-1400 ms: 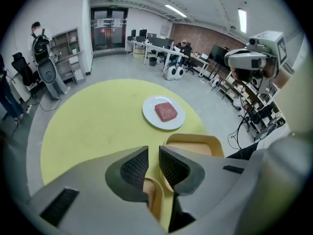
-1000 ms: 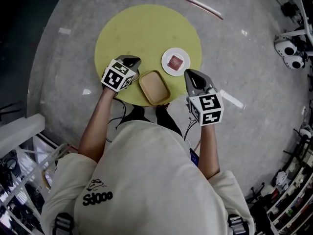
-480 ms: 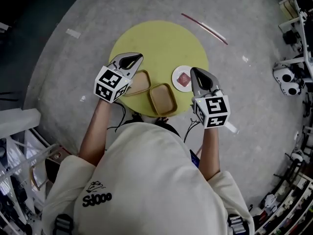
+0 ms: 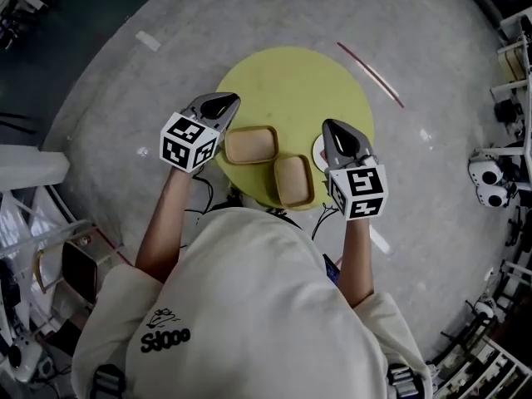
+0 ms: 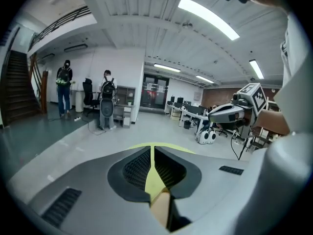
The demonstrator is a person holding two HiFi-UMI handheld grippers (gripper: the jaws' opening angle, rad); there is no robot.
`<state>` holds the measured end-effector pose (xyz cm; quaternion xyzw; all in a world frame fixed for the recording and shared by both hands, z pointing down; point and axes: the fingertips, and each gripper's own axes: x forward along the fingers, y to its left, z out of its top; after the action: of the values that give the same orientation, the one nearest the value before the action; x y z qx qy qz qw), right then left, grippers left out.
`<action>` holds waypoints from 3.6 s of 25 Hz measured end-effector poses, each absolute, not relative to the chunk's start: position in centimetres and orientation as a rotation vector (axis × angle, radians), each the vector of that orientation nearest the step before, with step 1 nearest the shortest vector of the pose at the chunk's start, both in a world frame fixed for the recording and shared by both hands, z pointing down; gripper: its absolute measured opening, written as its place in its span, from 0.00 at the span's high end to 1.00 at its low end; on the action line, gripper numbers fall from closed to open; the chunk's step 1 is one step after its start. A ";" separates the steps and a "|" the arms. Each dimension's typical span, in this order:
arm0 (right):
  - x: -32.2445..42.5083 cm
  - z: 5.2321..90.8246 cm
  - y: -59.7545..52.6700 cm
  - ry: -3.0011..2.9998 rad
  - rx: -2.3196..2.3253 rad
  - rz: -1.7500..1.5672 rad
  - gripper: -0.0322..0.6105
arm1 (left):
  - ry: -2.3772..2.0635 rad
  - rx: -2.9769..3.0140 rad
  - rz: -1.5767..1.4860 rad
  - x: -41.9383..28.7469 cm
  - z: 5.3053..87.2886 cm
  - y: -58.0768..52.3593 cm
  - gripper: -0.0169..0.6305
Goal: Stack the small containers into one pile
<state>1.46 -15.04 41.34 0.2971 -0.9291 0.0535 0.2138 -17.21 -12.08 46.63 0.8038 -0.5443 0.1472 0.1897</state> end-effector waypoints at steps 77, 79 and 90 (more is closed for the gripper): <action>11.8 48.3 -6.8 -2.275 1.196 0.417 0.94 | -0.627 2.179 1.021 -3.0 64.5 -7.1 0.94; 12.5 48.4 -6.0 -2.263 1.209 0.434 0.94 | -0.632 2.183 1.036 -2.5 64.6 -7.0 0.94; 15.0 49.9 -3.4 -2.211 1.222 0.511 0.94 | -0.683 2.250 1.133 -0.2 65.4 -8.0 0.94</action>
<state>14.97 -3.38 49.92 0.4554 -0.8239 0.1904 0.2783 -0.16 -8.03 65.37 0.8318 -0.2526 0.4187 0.2628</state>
